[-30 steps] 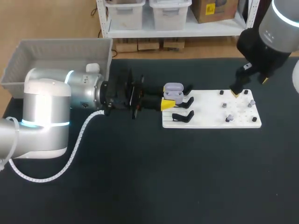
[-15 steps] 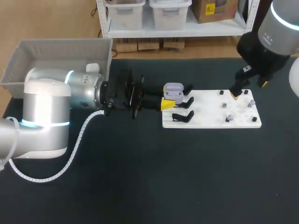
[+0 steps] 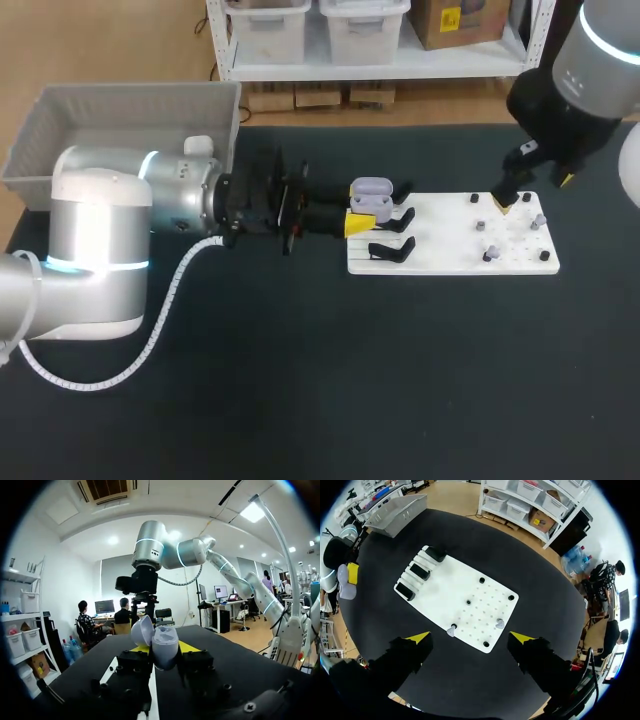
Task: Pick up each earbud case from the left stands, insert the matching earbuds, close the lid, and place the case in the box.
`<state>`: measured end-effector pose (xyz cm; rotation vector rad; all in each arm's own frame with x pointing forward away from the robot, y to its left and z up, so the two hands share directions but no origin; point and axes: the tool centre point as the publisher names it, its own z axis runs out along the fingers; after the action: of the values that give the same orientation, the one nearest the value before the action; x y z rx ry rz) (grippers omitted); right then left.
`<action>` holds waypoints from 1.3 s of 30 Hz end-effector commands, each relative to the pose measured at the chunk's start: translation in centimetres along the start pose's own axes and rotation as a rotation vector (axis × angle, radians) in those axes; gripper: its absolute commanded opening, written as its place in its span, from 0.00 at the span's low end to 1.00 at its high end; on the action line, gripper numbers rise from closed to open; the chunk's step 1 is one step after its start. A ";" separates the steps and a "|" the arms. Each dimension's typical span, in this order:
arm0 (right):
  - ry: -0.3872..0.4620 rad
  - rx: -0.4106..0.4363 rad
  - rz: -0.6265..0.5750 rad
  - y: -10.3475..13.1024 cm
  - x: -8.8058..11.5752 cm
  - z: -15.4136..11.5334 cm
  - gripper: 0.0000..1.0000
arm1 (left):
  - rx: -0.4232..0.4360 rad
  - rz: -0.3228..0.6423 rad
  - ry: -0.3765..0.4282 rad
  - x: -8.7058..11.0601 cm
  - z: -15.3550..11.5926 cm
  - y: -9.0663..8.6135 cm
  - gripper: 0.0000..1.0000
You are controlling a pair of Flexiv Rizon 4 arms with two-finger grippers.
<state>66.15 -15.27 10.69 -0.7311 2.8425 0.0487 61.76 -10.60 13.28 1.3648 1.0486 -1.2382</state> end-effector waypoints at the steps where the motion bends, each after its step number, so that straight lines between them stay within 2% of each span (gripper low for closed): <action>1: 0.032 0.016 0.010 -0.6 0.4 1.2 1.00 | -0.005 0.002 -0.001 0.0 0.0 -0.1 0.00; 7: 0.069 0.017 0.039 -2.6 1.1 3.4 1.00 | -0.005 0.002 -0.001 0.0 0.0 -0.1 0.00; 15: 0.106 0.039 0.015 -3.7 1.1 5.0 1.00 | -0.005 0.002 -0.001 0.0 0.0 -0.1 0.00; 16: 0.112 0.044 0.011 -3.9 1.0 5.2 0.95 | -0.005 0.002 -0.001 0.0 0.0 -0.1 0.00; 18: 0.122 0.053 0.006 -4.1 0.9 5.6 0.75 | -0.005 0.002 -0.001 0.0 0.0 -0.1 0.00; 20: 0.129 0.060 0.005 -4.3 0.9 5.9 0.69 | -0.005 0.002 -0.001 0.0 0.0 -0.1 0.00; 21: 0.132 0.064 0.005 -4.4 0.8 6.1 0.62 | -0.005 0.002 -0.001 0.0 0.0 -0.1 0.00; 22: 0.134 0.065 0.006 -4.5 0.9 6.3 0.48 | -0.005 0.002 -0.001 0.0 0.0 -0.1 0.00; 25: 0.152 0.087 0.015 -4.7 1.1 7.1 0.49 | -0.005 0.002 -0.001 0.0 0.0 -0.1 0.00; 26: 0.158 0.093 0.019 -4.8 1.1 7.3 0.53 | -0.005 0.002 -0.001 0.0 0.0 -0.1 0.00; 29: 0.170 0.105 0.030 -5.0 1.4 8.0 0.56 | -0.005 0.002 -0.001 0.0 0.0 -0.1 0.00; 39: 0.181 0.113 0.059 -5.8 1.3 8.9 0.49 | -0.005 0.002 -0.001 0.0 0.0 -0.1 0.00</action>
<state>69.18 -20.31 2.08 -0.6604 3.0035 -0.1750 61.76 -10.60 13.28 1.3649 1.0488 -1.2382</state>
